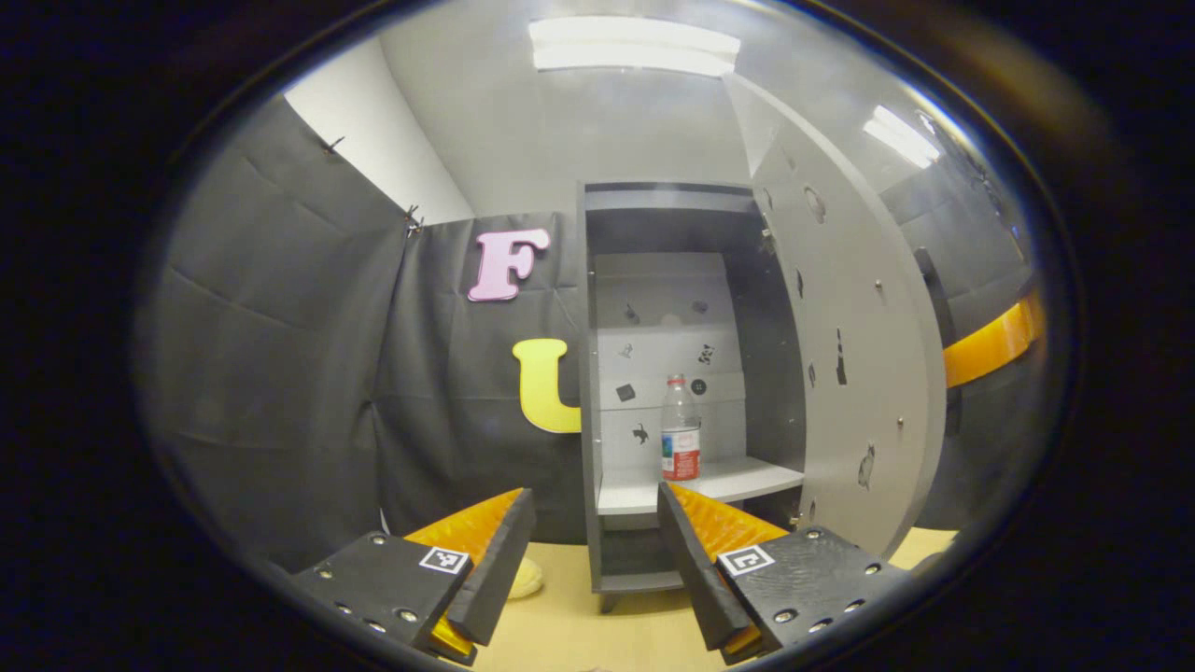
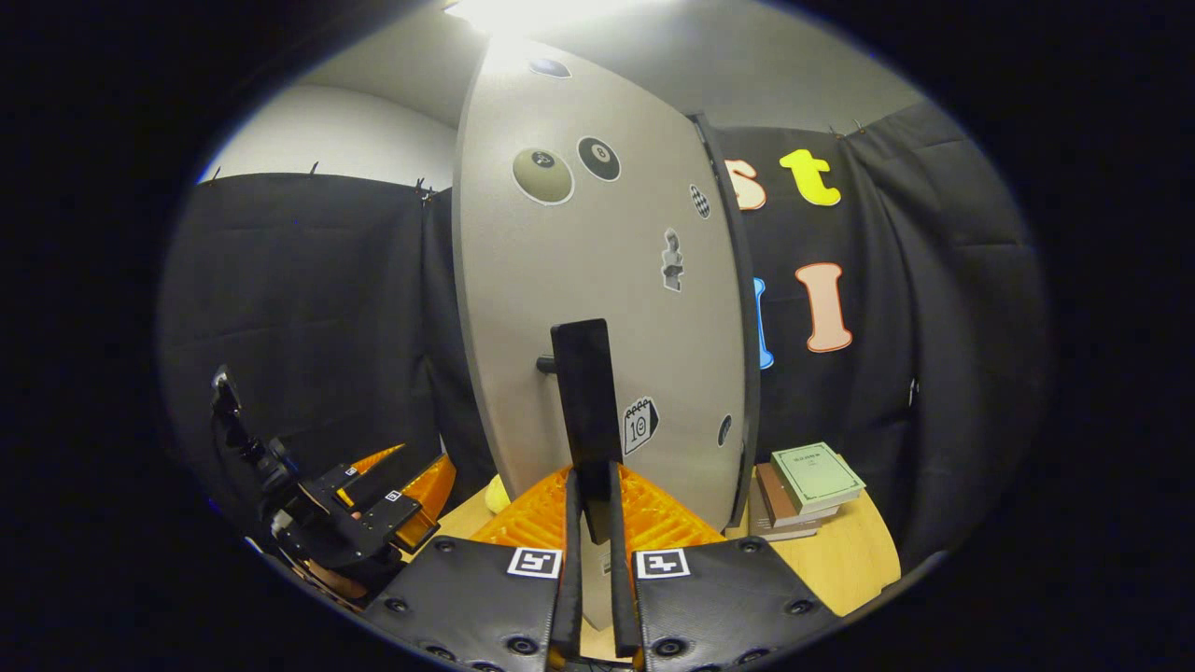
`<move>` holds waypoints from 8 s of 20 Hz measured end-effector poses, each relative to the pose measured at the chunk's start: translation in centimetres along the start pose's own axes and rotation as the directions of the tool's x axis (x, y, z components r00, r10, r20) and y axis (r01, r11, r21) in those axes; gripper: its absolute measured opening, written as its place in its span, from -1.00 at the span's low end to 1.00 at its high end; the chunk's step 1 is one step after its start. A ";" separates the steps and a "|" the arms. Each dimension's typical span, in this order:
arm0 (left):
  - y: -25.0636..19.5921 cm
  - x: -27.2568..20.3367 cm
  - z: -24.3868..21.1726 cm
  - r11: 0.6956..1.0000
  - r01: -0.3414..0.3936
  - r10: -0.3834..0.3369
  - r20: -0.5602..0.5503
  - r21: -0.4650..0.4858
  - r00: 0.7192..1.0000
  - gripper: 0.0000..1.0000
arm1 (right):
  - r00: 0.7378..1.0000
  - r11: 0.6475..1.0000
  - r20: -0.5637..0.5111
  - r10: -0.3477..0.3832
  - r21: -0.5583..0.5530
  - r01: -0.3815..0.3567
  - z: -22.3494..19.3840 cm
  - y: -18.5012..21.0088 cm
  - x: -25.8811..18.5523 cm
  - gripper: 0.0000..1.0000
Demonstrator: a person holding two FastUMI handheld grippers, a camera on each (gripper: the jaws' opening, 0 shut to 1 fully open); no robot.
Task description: Open the cabinet door with the right hand, grasp the bottle in the cabinet with the left hand and place it on the coaster, then close the cabinet door with the right hand.
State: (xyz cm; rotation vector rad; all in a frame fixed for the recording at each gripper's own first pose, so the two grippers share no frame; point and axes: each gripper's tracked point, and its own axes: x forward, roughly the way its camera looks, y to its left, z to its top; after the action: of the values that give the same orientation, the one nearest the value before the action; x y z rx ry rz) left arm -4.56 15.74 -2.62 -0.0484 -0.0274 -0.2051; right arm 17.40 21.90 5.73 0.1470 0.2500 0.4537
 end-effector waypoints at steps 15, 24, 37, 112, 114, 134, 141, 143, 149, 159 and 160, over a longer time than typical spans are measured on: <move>-1.9 -0.7 0.1 0.998 0.063 -0.063 0.010 -0.002 0.998 0.58 | 0.963 0.963 0.012 -0.268 -0.033 0.268 0.5 -6.8 -1.8 -0.75; -1.8 -1.0 0.1 0.999 0.029 -0.029 0.008 0.025 1.000 0.58 | 0.980 0.982 0.056 -0.189 -0.005 0.190 0.9 -6.3 -1.7 -0.70; -1.8 -0.4 -0.3 0.999 0.039 -0.038 -0.056 0.021 0.998 0.58 | 0.951 0.956 0.100 -0.292 0.002 0.293 0.4 -11.3 -1.7 0.96; 0.8 1.3 -1.0 0.998 -0.066 0.067 -0.008 0.022 0.998 0.41 | 0.907 0.909 0.062 -0.417 0.019 0.416 -2.6 -16.4 0.3 0.96; 1.3 1.1 -1.4 0.997 -0.077 0.078 -0.024 0.027 0.997 0.41 | 0.920 0.921 0.052 -0.389 0.013 0.389 -3.4 -15.9 0.1 0.96; 1.6 -3.5 -7.8 0.990 -0.137 0.129 -0.176 -0.033 0.976 0.46 | 0.898 0.899 0.057 -0.437 -0.007 0.438 -6.8 -14.6 -1.4 0.96; 1.9 -4.1 -9.5 0.981 -0.184 0.169 -0.203 -0.058 0.965 0.41 | 0.898 0.897 0.026 -0.439 -0.056 0.439 -8.0 -14.3 -0.9 0.96; 2.1 -4.3 -10.0 0.976 -0.204 0.185 -0.214 -0.070 0.959 0.47 | 0.897 0.894 0.025 -0.442 -0.075 0.443 -8.4 -14.2 -0.9 0.96; 2.1 -5.0 -11.1 0.968 -0.236 0.208 -0.253 -0.085 0.945 0.46 | 0.895 0.894 -0.006 -0.447 -0.047 0.446 -9.6 -14.6 -0.3 0.96; 2.6 -4.9 -11.7 0.975 -0.220 0.206 -0.255 -0.025 0.945 0.51 | 0.898 0.897 -0.048 -0.437 0.052 0.439 -10.5 -15.0 0.4 0.87; 2.5 -5.0 -12.0 0.977 -0.212 0.199 -0.272 -0.019 0.941 0.42 | 0.899 0.898 -0.047 -0.435 0.051 0.437 -10.5 -15.0 0.6 0.97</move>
State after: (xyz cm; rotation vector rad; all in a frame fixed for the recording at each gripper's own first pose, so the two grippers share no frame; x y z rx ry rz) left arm -8.64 18.57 -14.86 -0.0710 0.2535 -0.0015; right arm 21.29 9.77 -7.34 0.1376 0.3210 -0.0001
